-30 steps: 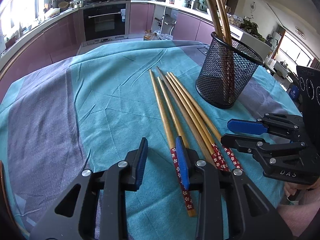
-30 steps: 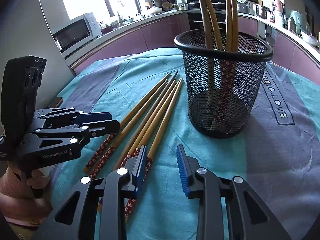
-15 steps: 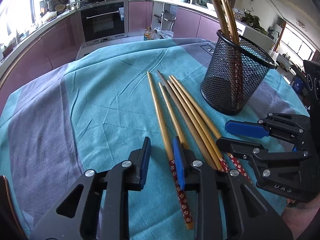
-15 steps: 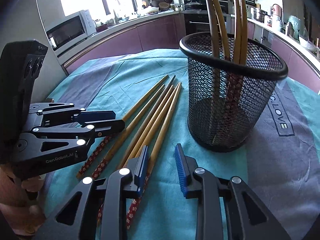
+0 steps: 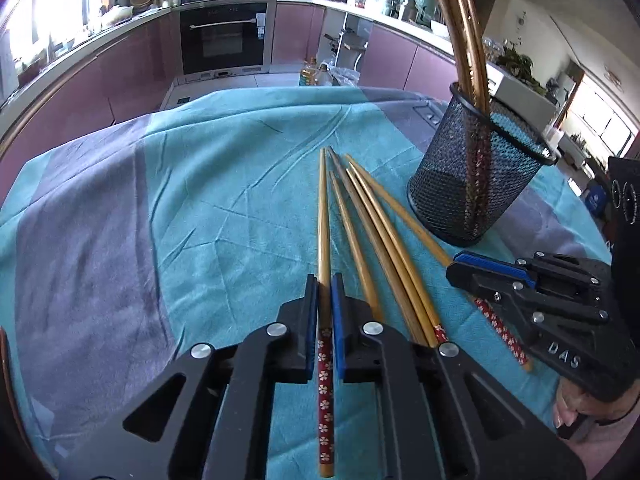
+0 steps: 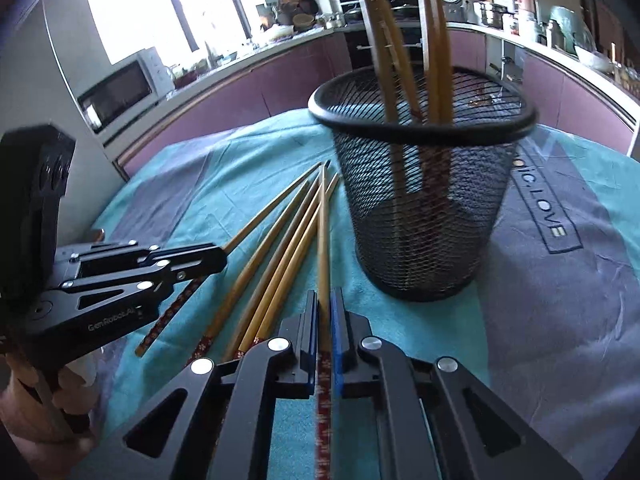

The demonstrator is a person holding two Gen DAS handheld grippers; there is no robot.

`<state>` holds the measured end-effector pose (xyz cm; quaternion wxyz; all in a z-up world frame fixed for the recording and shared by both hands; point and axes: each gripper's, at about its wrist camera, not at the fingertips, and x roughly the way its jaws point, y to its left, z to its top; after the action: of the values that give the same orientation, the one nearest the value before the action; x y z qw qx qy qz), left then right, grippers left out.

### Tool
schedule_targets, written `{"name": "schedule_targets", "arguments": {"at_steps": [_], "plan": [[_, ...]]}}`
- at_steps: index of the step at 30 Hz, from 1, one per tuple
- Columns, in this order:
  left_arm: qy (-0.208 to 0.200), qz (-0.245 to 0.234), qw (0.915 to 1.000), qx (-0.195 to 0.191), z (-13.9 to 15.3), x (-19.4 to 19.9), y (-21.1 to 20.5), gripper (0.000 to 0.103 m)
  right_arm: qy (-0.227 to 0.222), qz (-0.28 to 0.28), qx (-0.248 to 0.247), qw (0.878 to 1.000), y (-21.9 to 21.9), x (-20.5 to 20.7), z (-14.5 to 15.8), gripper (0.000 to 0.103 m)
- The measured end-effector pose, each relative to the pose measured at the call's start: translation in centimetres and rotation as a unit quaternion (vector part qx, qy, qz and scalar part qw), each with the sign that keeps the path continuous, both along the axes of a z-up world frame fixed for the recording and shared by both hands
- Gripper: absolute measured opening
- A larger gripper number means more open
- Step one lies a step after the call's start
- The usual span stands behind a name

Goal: Organize utensils
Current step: 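Grasp a chopstick with the left tool while the right tool grasps another, then lift the chopstick upright with the left tool while the right tool raises its chopstick over the cup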

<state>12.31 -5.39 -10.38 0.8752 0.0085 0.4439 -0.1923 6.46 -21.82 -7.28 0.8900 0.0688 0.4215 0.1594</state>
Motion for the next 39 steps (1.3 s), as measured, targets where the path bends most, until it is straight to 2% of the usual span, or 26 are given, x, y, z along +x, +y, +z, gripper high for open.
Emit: {"name": "schedule_targets", "arguments": {"at_steps": [4, 9, 13, 25, 28, 29, 35, 39], "plan": [[-0.004, -0.013, 0.9999, -0.007, 0.5, -1.4, 0.3, 0.008, -0.009, 0.024, 0.008, 1.000, -0.1, -1.1, 0.6, 0.006], [0.006, -0.040, 0.9992, -0.004, 0.1, -3.1, -0.1, 0.008, 0.013, 0.059, 0.009, 0.998, 0.6, -1.5, 0.3, 0.006], [0.008, -0.052, 0.9985, 0.010, -0.4, -3.7, -0.3, 0.008, 0.026, 0.065, -0.004, 0.998, 0.9, -1.1, -0.1, 0.008], [0.018, -0.065, 0.9976, 0.019, -0.8, -0.5, -0.7, 0.019, 0.021, 0.064, -0.030, 0.997, 1.7, 1.0, -0.5, 0.009], [0.020, -0.064, 0.9976, 0.017, -0.8, 0.4, -1.1, 0.018, 0.023, 0.063, -0.022, 0.998, 1.5, 1.2, -0.5, 0.009], [0.018, -0.061, 0.9978, 0.019, -0.9, 0.5, -1.1, 0.010, 0.022, 0.062, -0.019, 0.998, 1.4, 1.2, -0.4, 0.008], [0.013, -0.047, 0.9988, 0.007, -0.3, 0.4, -1.0, 0.008, 0.003, 0.061, -0.002, 0.998, 0.4, 0.3, 0.9, 0.006], [-0.002, -0.045, 0.9989, -0.012, 1.4, -0.3, -0.4, 0.008, -0.026, 0.068, 0.011, 0.997, -0.5, -1.0, 3.0, 0.006]]}}
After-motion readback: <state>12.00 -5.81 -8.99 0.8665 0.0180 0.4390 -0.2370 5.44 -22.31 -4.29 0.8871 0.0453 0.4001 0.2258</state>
